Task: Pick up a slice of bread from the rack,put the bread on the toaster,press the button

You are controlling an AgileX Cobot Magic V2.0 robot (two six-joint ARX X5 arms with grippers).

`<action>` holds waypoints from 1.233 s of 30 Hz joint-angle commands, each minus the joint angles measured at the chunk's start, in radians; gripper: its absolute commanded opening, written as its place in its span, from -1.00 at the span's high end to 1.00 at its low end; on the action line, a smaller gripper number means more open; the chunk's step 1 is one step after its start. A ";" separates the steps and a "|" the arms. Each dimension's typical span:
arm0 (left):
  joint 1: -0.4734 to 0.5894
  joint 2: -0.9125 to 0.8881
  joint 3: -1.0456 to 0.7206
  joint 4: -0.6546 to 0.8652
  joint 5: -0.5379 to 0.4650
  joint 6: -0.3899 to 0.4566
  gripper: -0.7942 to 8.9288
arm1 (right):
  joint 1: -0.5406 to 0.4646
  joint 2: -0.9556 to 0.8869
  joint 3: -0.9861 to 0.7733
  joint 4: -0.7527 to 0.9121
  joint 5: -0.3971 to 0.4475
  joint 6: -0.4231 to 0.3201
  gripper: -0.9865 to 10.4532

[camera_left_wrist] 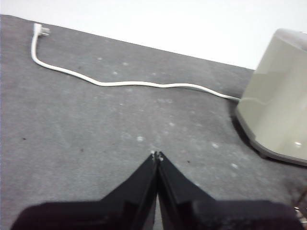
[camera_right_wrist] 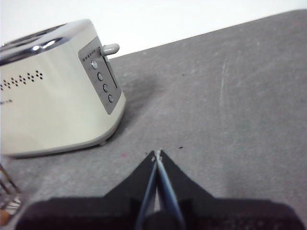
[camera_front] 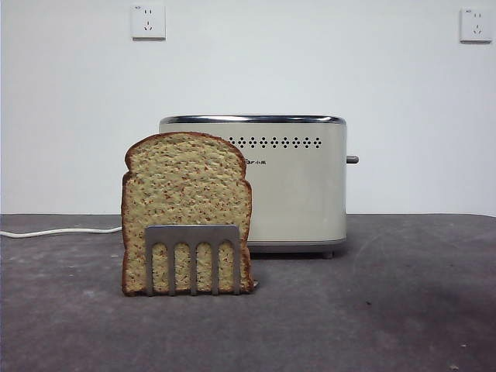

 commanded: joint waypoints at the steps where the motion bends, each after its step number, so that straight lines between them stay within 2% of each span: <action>1: 0.002 -0.003 -0.011 0.001 0.049 -0.039 0.85 | 0.002 0.001 -0.012 0.008 -0.006 0.104 0.85; 3: 0.002 -0.003 -0.008 0.001 0.098 -0.069 0.85 | 0.002 0.001 -0.002 0.008 -0.029 0.161 0.85; 6: 0.002 -0.003 0.011 -0.005 0.185 -0.105 0.85 | 0.002 0.005 0.035 0.007 -0.041 0.192 0.85; 13: 0.002 -0.002 0.148 -0.061 0.276 -0.106 0.85 | 0.002 0.092 0.200 0.003 -0.092 0.193 0.85; 17: 0.002 0.030 0.263 -0.100 0.335 -0.100 0.85 | 0.003 0.196 0.320 -0.003 -0.156 0.163 0.85; 20: 0.002 0.083 0.364 -0.148 0.399 -0.060 0.85 | 0.003 0.287 0.436 -0.075 -0.197 0.102 0.85; 24: 0.002 0.192 0.520 -0.263 0.521 0.064 0.85 | 0.003 0.410 0.617 -0.257 -0.267 -0.048 0.85; 31: -0.010 0.375 0.762 -0.512 0.711 0.309 0.85 | 0.028 0.585 0.927 -0.630 -0.267 -0.296 0.85; 37: -0.053 0.461 0.879 -0.649 0.772 0.418 0.85 | 0.055 0.660 1.088 -0.833 -0.266 -0.404 0.85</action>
